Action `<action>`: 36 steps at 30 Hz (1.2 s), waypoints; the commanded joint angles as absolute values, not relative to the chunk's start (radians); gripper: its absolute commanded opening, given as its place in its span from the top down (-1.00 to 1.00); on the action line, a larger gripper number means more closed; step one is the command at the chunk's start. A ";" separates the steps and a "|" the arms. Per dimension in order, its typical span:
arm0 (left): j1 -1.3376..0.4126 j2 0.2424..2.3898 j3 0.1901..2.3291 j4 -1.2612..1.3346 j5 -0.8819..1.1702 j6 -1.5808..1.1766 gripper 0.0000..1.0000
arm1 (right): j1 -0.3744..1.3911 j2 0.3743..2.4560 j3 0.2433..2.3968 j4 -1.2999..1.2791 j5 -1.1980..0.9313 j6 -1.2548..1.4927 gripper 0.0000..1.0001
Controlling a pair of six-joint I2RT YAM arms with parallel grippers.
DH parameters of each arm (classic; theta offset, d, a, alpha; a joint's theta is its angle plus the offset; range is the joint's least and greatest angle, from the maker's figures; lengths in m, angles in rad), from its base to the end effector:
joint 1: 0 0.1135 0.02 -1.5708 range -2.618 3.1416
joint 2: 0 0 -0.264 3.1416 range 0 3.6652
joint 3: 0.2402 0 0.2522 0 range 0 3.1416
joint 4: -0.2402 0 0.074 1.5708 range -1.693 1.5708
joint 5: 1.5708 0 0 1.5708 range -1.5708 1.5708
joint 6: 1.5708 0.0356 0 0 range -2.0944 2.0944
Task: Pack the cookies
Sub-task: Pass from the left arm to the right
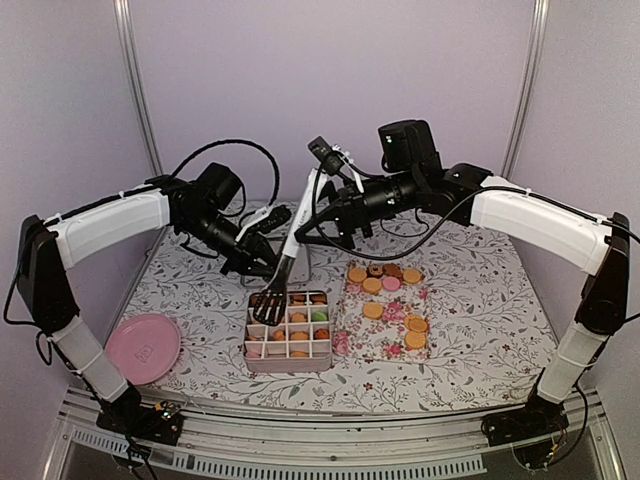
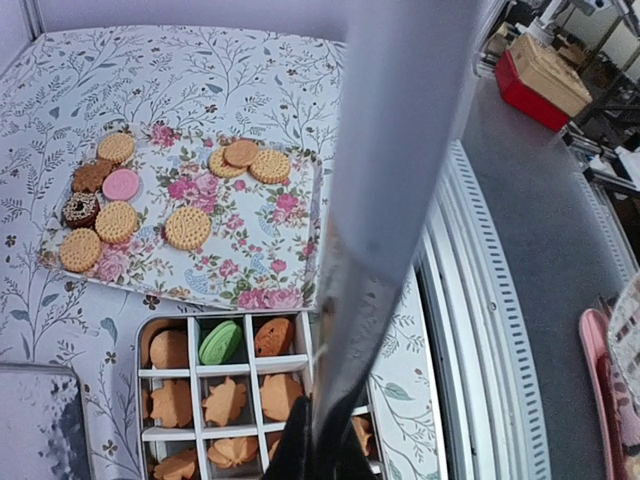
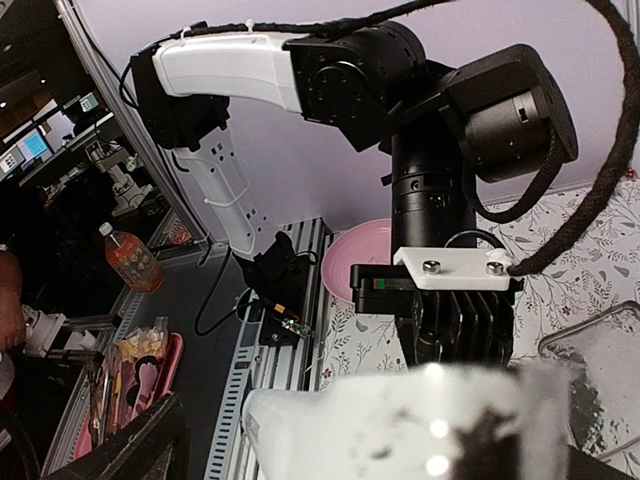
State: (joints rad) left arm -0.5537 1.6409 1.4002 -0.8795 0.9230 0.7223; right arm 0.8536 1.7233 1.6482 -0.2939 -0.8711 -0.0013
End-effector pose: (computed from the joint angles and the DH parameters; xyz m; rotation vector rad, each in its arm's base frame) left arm 0.2677 -0.1989 0.2908 1.6449 1.7604 -1.1401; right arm 0.2419 0.3188 0.3809 -1.3834 1.5266 1.3878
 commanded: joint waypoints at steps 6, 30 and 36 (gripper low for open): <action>-0.569 1.641 1.417 -0.860 0.897 0.732 1.00 | 0.868 1.748 1.675 -0.270 -0.846 0.042 -0.61; -0.589 1.655 1.439 -0.869 0.809 0.718 1.00 | 0.856 1.805 1.724 -0.441 -0.926 -0.045 0.06; -0.581 1.646 1.437 -0.837 0.683 0.647 0.25 | 0.834 1.729 1.646 -0.420 -0.822 -0.037 0.25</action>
State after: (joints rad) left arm -0.5789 1.6444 1.4067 -0.9054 0.7708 0.6987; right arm 0.8368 1.7920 1.6993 -0.4042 -0.8501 -0.0563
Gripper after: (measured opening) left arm 0.292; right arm 0.405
